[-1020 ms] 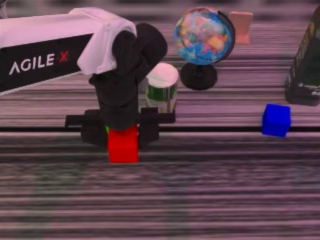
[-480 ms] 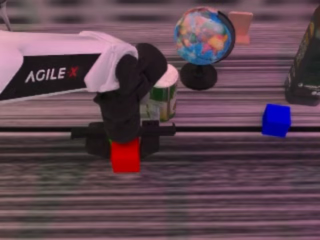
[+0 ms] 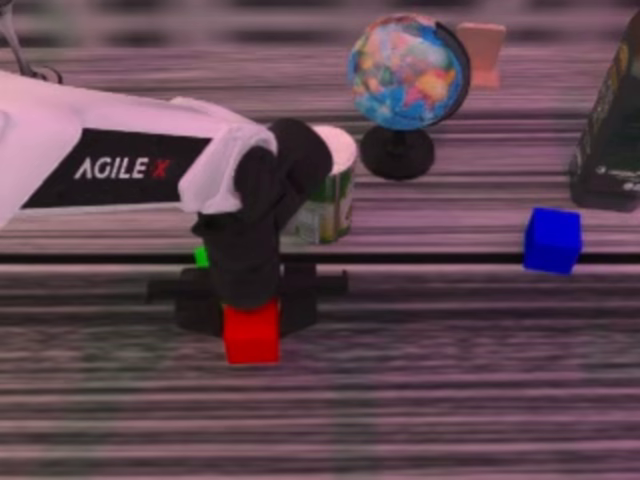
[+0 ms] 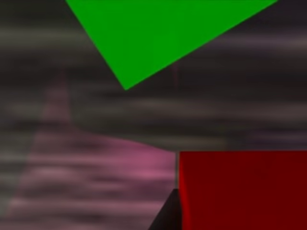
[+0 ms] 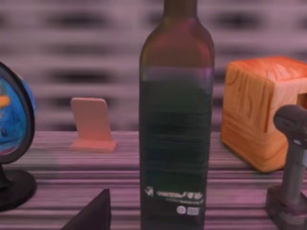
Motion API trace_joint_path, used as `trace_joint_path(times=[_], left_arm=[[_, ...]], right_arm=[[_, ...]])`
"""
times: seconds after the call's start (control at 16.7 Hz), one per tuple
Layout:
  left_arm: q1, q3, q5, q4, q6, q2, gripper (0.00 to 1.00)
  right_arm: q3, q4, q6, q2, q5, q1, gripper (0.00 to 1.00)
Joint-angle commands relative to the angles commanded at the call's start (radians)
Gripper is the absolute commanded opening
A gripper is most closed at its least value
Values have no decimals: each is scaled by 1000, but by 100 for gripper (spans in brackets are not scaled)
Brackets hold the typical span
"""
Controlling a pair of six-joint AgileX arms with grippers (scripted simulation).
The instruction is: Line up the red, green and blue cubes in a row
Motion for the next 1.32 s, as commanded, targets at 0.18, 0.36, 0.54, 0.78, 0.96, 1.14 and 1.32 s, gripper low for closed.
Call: trace_joint_path(times=[0.18,0.36,0.54,0.78,0.96,1.14,1.32], left_arm=[[0,0,0,0,0,0,23],[0,0,0,0,0,0,45],[0,0,0,0,0,0,68],[0,0,0,0,0,0,98],[0,0,0,0,0,0,100],[0,0,0,0,0,0,100],[1,0,0,0,0,-1,100]], right_arm=[[0,0,0,0,0,0,100],[0,0,0,0,0,0,100],[0,0,0,0,0,0,100],[0,0,0,0,0,0,100],[0,0,0,0,0,0,100],[0,0,0,0,0,0,100],[0,0,0,0,0,0,100]])
